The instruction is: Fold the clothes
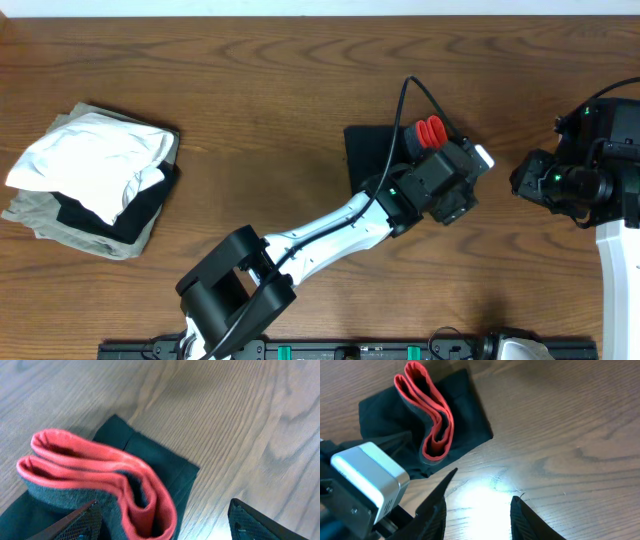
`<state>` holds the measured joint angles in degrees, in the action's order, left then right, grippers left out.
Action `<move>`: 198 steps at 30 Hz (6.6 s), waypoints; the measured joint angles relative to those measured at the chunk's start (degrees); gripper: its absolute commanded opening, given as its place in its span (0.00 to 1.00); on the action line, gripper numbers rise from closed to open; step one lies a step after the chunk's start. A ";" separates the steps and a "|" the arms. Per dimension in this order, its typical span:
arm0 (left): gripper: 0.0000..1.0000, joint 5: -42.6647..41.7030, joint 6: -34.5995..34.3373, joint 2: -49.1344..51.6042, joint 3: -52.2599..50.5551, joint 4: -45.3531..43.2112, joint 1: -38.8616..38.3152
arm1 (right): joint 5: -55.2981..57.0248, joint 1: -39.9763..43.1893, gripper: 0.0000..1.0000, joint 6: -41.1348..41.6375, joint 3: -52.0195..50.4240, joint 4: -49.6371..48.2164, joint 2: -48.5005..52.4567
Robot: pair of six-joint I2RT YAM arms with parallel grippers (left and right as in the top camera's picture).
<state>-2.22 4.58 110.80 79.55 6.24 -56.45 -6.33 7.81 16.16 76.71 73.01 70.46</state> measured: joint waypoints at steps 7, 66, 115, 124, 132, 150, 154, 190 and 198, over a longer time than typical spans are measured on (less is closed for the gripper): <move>0.81 -0.02 0.37 -0.46 0.04 7.28 4.24 | -0.98 0.00 0.47 0.07 0.00 -0.11 0.00; 0.84 -2.10 -10.75 -11.15 0.55 34.03 31.39 | 6.64 -4.63 0.07 11.87 -15.32 -22.84 13.81; 0.85 -2.10 -10.34 -11.15 0.55 38.10 31.39 | 8.79 8.61 0.70 5.70 -12.44 -31.74 23.37; 0.85 -2.10 -10.34 -11.15 0.55 38.07 31.39 | -4.02 8.57 0.01 -3.21 -9.38 -37.11 23.43; 0.85 -2.10 -10.34 -11.15 0.55 38.12 31.39 | -7.82 8.57 0.01 -7.93 -9.22 -39.98 30.95; 0.85 -2.10 -10.34 -11.15 0.55 38.51 31.39 | 2.89 8.57 0.01 -3.91 -9.22 -40.92 36.52; 0.86 -2.10 -10.34 -11.15 0.55 38.51 31.39 | 0.83 8.57 0.02 -3.23 -9.22 -40.68 34.82; 0.98 -5.14 -7.54 -11.15 0.55 38.32 31.39 | 8.39 -4.68 0.01 -9.77 -7.19 -44.89 41.09; 0.98 -5.79 -7.54 -11.15 0.55 38.60 31.39 | 4.92 -14.47 0.01 -11.93 -7.08 -45.09 41.35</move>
<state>-8.01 -2.96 99.66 80.09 44.84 -25.06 -1.41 -6.66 4.23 69.63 27.92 111.81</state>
